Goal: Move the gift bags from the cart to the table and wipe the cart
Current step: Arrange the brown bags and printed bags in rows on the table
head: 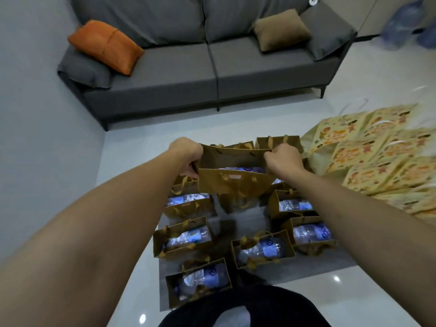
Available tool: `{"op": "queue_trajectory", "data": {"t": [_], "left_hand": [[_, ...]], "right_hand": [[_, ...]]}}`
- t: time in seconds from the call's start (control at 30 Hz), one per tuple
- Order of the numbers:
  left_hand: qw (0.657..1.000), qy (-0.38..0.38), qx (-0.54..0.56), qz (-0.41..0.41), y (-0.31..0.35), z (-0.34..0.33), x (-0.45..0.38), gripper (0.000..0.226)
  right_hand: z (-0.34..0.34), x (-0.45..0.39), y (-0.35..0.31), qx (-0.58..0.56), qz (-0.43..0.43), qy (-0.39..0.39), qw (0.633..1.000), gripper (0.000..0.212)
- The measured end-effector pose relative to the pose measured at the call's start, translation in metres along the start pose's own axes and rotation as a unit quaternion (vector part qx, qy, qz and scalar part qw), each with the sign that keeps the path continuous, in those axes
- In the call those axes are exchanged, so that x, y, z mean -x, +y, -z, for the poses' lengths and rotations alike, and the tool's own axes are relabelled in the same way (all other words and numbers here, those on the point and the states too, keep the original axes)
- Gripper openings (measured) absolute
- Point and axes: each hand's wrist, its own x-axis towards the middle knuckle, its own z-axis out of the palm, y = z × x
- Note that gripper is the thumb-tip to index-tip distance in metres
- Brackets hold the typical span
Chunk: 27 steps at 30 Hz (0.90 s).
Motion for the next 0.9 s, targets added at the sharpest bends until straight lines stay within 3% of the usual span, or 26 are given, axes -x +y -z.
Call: {"op": "queue_trajectory", "data": {"t": [0.23,0.53,0.77,0.9], "left_hand": [[0.991,-0.07,-0.093,0.06,-0.026,-0.075,-0.024,0.012],[0.977,-0.089,-0.127,0.146,-0.071,-0.154,-0.051,0.004],[0.973,-0.083,-0.136,0.164,-0.112,-0.187,-0.073,0.013],[0.975,-0.088,-0.137,0.152,-0.105,-0.195,-0.076,0.013]], "right_hand": [[-0.032,-0.011,0.077,0.034,-0.016,-0.102,0.994,0.029],[-0.084,-0.046,0.133,0.087,-0.042,-0.226,0.969,0.027],[-0.129,-0.058,0.157,0.161,-0.031,-0.263,0.951,0.024],[-0.142,-0.066,0.161,0.152,-0.056,-0.246,0.956,0.027]]}}
